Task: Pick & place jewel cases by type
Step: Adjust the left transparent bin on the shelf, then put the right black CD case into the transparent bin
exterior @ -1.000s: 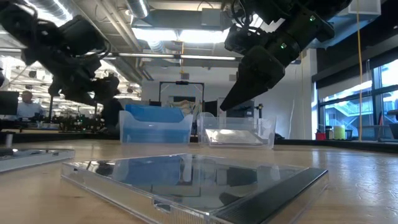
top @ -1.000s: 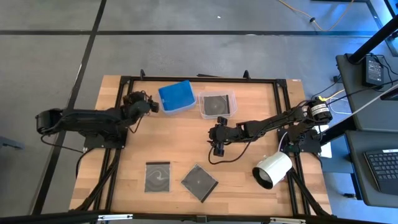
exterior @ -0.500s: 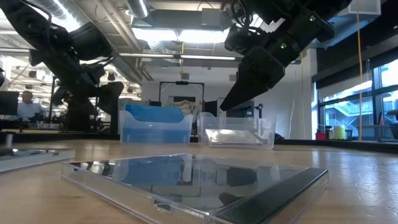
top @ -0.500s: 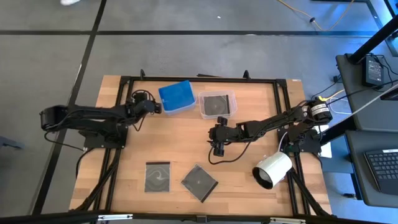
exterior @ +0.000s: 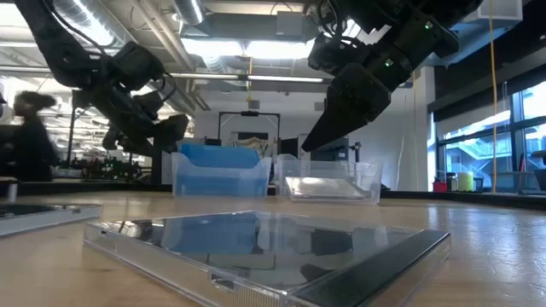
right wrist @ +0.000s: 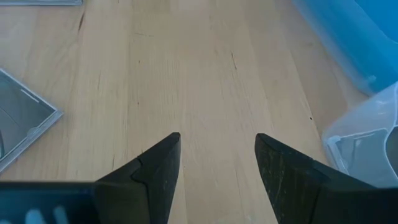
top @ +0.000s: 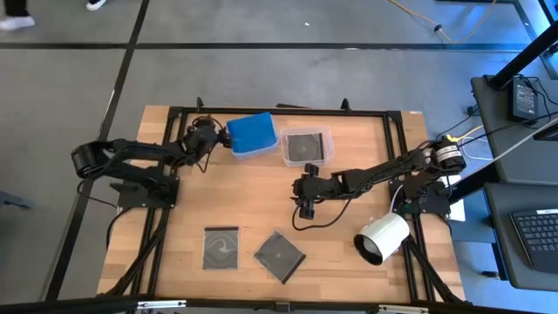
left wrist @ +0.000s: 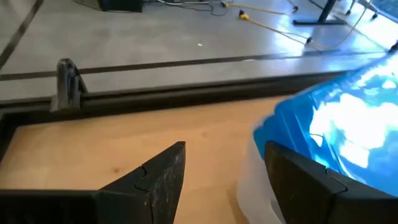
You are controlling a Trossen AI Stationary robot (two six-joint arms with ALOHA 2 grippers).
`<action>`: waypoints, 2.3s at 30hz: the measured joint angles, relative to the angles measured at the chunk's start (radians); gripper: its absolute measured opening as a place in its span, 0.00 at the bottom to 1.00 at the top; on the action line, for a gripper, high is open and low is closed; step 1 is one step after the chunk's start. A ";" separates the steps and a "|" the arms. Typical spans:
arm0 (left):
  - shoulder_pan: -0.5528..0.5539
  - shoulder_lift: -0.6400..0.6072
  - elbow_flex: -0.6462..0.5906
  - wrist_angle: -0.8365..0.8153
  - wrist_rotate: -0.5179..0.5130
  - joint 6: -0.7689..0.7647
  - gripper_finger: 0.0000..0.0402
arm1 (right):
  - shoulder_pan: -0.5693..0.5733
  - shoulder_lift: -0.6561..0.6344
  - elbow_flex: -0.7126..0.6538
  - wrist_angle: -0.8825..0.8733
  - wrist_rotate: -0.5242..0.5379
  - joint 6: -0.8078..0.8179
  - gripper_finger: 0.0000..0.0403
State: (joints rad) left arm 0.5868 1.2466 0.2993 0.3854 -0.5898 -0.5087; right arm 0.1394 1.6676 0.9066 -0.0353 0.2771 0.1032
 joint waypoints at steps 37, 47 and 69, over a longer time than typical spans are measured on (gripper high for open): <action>-0.140 -0.330 0.097 -0.060 0.514 0.393 0.53 | 0.000 0.000 0.000 0.008 0.000 -0.006 0.52; -0.619 -0.250 0.097 -0.200 0.667 0.334 0.53 | 0.030 0.000 0.000 0.009 -0.330 -0.168 0.52; -1.054 0.300 0.170 0.178 0.444 0.178 0.53 | 0.287 0.116 0.000 0.105 -0.298 -0.129 0.52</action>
State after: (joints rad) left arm -0.4669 1.5466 0.4691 0.5631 -0.1461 -0.3306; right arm 0.4263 1.7833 0.9070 0.0698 -0.0212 -0.0254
